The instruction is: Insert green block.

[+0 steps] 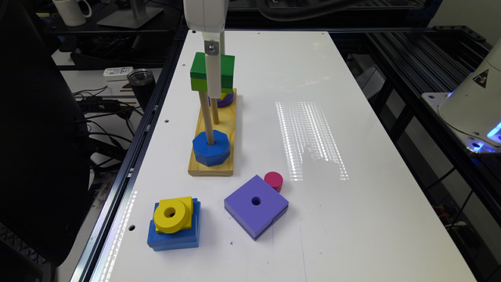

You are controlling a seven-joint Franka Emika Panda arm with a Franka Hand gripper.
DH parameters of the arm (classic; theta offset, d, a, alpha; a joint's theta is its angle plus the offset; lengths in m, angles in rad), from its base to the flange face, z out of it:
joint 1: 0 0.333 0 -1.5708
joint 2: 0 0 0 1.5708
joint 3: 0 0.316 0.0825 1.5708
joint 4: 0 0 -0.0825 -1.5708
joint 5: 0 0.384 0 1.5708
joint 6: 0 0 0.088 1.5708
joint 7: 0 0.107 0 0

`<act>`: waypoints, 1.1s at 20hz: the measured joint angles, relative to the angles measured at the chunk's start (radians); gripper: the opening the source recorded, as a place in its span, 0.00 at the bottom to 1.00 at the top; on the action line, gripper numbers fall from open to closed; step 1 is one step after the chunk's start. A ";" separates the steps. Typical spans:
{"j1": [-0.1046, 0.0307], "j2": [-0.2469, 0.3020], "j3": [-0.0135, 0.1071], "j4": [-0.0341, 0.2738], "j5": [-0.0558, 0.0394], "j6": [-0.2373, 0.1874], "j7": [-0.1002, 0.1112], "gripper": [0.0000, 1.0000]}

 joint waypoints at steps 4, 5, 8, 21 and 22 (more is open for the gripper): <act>0.000 0.000 0.002 0.000 0.0000 0.000 0.000 0.00; 0.000 0.000 0.002 -0.002 0.0000 0.001 0.000 0.00; 0.000 0.003 0.002 -0.006 0.0000 0.003 0.000 0.00; -0.018 -0.001 -0.005 -0.016 -0.0007 0.002 -0.020 0.00; -0.027 -0.002 -0.003 -0.019 -0.0006 0.002 -0.027 0.00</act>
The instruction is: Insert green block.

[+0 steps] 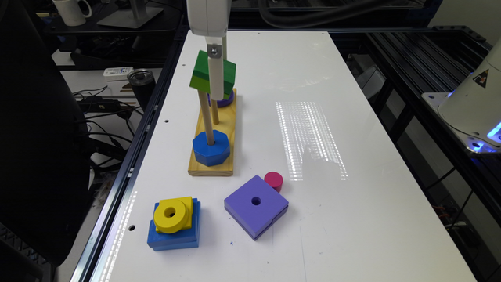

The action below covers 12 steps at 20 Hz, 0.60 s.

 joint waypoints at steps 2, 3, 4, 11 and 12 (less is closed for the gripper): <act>-0.009 0.000 0.005 -0.002 0.0000 0.000 -0.005 0.00; -0.010 0.000 0.005 -0.003 0.0000 0.000 -0.005 0.00; -0.010 0.000 0.005 -0.003 0.0000 0.000 -0.005 0.00; -0.010 -0.002 0.006 -0.007 0.0000 0.000 -0.005 0.00; -0.009 -0.002 0.007 -0.007 0.0001 0.000 -0.005 0.00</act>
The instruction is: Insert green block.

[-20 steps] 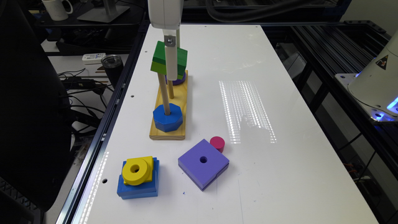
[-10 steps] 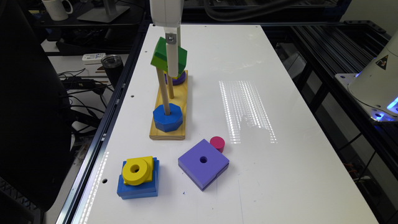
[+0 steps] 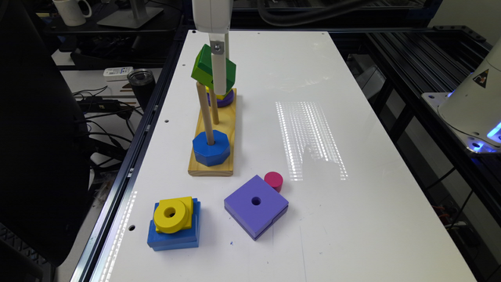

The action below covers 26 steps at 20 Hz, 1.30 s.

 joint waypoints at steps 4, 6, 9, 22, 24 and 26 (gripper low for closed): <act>0.000 0.000 0.010 -0.004 0.0003 0.001 0.004 0.00; 0.000 0.000 0.014 -0.004 0.0003 0.001 0.006 0.00; 0.000 0.000 0.015 -0.004 0.0003 0.001 0.006 0.00; 0.000 0.000 0.015 -0.005 0.0003 0.001 0.006 0.00; 0.000 -0.001 0.016 -0.010 0.0004 0.001 0.006 0.00; 0.000 -0.004 0.016 -0.016 0.0007 0.001 0.006 0.00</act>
